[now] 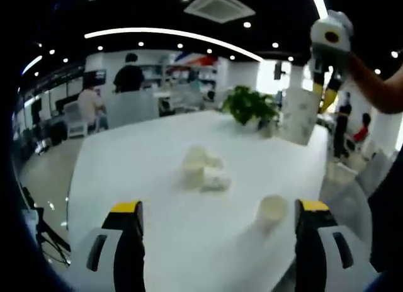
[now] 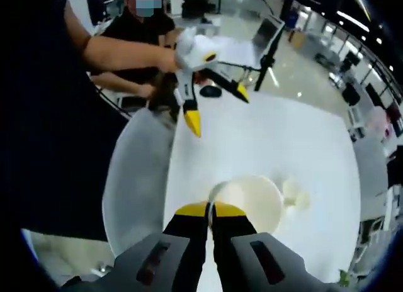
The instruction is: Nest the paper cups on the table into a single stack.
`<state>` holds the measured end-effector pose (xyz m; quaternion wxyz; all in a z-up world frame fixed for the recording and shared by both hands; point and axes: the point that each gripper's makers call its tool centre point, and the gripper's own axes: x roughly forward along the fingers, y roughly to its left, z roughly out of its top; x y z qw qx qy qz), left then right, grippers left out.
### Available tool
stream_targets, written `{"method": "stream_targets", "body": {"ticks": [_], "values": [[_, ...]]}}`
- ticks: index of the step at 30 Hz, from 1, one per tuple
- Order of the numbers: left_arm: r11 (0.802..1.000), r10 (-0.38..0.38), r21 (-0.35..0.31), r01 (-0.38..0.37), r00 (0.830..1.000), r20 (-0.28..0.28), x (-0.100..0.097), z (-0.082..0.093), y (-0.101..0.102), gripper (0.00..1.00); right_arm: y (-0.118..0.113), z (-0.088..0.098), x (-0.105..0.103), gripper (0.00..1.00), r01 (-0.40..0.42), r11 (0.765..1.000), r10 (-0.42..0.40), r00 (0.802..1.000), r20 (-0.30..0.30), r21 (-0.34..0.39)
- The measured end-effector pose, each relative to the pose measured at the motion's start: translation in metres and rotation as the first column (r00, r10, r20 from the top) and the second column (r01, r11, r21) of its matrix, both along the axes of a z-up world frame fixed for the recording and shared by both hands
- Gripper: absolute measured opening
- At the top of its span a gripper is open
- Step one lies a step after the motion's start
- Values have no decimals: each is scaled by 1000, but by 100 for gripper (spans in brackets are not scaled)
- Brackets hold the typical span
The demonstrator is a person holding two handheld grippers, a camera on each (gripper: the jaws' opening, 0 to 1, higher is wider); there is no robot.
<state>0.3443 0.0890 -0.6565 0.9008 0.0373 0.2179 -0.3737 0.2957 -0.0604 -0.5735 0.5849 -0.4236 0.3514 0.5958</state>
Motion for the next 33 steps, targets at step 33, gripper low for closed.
{"method": "stream_targets", "body": {"ticks": [33], "values": [[999,33,8,-33,999,2,-2,-6,3,98,3,-70,-4,0,63,995,-69,995,-72,-74]]}}
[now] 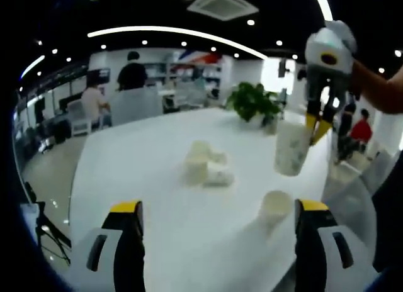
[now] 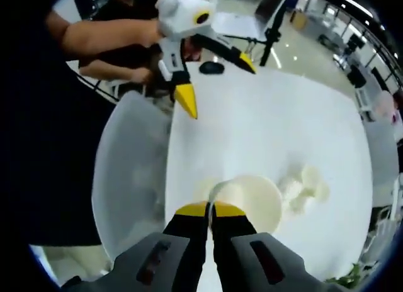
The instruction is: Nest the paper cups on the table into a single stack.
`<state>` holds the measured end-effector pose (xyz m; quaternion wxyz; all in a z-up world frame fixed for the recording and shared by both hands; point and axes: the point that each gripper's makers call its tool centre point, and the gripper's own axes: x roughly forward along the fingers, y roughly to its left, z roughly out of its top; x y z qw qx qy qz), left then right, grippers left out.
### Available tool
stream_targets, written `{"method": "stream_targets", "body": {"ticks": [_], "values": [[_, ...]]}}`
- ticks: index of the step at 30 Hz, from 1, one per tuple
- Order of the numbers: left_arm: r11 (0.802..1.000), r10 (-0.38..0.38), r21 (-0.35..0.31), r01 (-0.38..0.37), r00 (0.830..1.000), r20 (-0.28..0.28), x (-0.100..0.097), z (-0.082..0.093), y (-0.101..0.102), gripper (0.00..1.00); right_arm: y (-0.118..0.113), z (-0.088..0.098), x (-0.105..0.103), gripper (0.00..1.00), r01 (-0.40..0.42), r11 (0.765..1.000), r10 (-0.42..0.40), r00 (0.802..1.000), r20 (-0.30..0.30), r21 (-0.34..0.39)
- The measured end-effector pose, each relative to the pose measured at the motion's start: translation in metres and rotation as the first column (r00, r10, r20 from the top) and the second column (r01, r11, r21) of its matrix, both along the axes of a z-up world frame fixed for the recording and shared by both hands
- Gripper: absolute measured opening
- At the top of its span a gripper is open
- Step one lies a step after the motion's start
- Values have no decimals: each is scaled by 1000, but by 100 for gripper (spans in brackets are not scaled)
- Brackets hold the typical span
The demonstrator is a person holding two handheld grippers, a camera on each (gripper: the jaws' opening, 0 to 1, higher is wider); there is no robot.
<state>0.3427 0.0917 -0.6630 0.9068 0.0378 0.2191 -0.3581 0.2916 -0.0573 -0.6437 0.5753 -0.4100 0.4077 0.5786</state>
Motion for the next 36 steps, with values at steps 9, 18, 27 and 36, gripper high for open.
{"method": "stream_targets", "body": {"ticks": [9,18,27,36], "values": [[1000,7,-4,-7,1000,-2,1,-2,0,98,0,-26,-6,0,12,1000,-13,1000,-16,-21],[1000,10,-8,-10,1000,-4,1,-4,-2,98,0,-54,-12,0,30,999,-31,998,-62,-10],[1000,14,-11,-14,1000,-5,1,-4,-4,98,-1,-77,-11,0,61,998,-61,996,-69,-7],[1000,19,-11,-19,1000,-9,0,-6,-4,98,2,-95,-12,0,88,996,-89,994,-68,-8]]}}
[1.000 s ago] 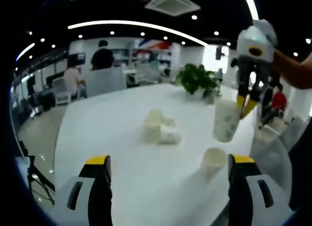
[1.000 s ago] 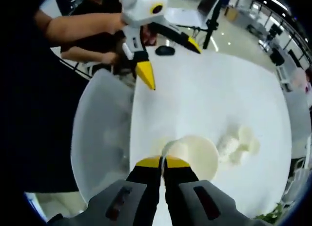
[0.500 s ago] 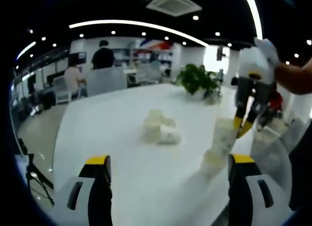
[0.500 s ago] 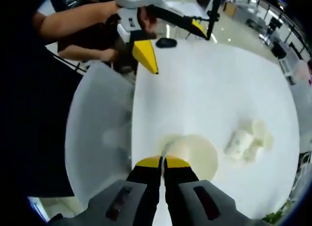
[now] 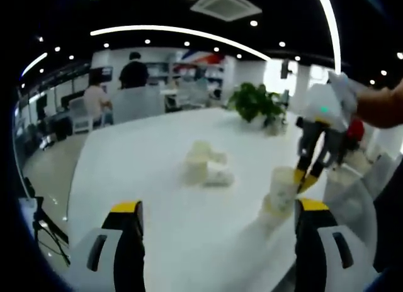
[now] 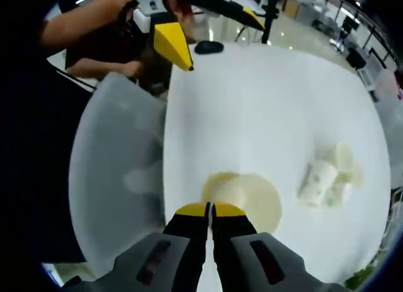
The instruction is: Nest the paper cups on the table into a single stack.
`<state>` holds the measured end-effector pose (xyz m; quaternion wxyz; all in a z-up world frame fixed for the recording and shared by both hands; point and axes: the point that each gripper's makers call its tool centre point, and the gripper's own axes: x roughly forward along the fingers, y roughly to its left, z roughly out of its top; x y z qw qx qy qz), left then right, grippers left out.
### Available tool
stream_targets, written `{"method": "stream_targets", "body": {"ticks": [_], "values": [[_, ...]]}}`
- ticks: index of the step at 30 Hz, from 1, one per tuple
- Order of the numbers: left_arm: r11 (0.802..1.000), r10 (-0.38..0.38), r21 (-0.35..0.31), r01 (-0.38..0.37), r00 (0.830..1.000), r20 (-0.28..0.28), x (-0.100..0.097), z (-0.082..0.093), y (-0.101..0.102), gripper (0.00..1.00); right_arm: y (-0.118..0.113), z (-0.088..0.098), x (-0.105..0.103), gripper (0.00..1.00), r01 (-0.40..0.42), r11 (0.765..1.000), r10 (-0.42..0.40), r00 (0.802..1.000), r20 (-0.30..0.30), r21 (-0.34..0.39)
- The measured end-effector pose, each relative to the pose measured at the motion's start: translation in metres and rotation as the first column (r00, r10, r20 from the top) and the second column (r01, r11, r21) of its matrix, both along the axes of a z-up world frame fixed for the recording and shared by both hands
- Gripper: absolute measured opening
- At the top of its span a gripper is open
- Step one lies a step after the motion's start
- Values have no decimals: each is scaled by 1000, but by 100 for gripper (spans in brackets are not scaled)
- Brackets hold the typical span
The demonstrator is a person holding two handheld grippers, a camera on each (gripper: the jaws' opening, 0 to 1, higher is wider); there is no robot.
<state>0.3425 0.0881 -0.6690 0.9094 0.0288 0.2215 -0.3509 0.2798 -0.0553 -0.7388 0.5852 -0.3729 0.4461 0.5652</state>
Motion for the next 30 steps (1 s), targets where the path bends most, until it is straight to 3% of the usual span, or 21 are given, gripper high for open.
{"method": "stream_targets", "body": {"ticks": [14,30], "values": [[1000,-2,1,2,1000,-8,-2,-4,-2,98,4,-28,-3,0,36,999,-36,999,10,-3],[1000,-4,4,4,1000,-24,-4,-9,-2,98,7,-42,-5,1,55,998,-55,998,0,37]]}}
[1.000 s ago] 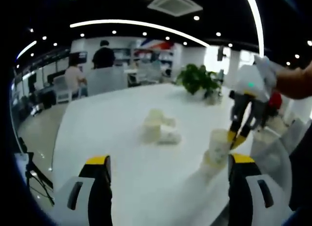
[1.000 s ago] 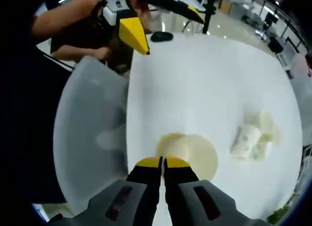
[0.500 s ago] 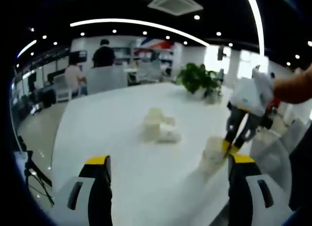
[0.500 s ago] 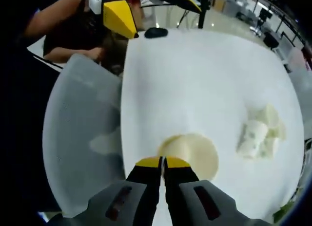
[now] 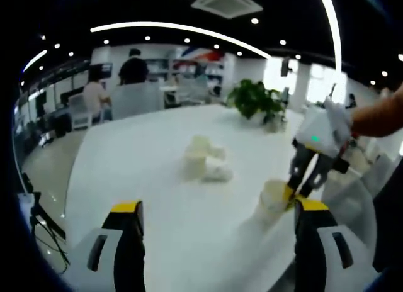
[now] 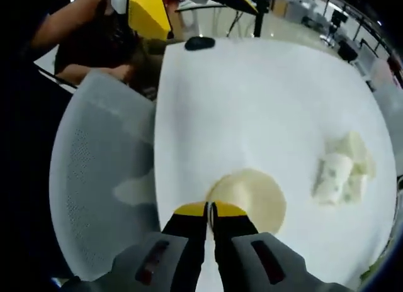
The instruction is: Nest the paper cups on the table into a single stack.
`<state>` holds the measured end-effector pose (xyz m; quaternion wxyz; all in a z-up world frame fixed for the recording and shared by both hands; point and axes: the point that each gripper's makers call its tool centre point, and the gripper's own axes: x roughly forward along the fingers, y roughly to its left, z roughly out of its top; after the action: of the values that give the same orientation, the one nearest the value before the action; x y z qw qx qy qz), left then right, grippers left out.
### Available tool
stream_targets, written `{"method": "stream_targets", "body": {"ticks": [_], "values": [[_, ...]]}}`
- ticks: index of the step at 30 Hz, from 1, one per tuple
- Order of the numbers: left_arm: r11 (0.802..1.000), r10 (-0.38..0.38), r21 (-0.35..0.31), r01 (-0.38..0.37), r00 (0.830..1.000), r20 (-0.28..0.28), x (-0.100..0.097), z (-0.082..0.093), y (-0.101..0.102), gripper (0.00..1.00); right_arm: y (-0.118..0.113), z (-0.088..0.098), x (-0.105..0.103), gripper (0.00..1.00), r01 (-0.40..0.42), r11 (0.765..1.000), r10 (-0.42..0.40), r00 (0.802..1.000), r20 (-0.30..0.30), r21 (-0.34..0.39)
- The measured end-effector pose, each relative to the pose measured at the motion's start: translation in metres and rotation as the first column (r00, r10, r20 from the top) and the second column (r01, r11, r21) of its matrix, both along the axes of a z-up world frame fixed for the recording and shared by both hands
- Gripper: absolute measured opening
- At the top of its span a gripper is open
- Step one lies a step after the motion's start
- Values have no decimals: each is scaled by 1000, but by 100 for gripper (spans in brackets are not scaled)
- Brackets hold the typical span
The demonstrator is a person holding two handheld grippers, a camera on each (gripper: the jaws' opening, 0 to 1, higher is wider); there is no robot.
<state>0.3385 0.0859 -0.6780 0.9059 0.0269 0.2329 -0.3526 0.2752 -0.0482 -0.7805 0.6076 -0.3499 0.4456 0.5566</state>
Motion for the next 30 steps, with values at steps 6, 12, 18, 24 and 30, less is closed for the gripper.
{"method": "stream_targets", "body": {"ticks": [6,12,18,24,30], "values": [[1000,-2,3,2,1000,-6,0,-2,0,98,4,6,0,6,-25,999,25,1000,19,24],[1000,-5,6,5,1000,-10,0,-4,-1,98,8,26,9,19,-32,994,26,998,57,100],[1000,-6,-3,6,1000,3,2,-2,-1,98,5,64,25,35,78,953,-105,991,79,291],[1000,-4,-14,4,1000,17,6,-3,-3,98,-20,86,50,43,202,889,-270,956,114,412],[1000,1,-28,0,999,34,8,-4,-5,98,-55,111,74,52,326,760,-468,875,124,563]]}}
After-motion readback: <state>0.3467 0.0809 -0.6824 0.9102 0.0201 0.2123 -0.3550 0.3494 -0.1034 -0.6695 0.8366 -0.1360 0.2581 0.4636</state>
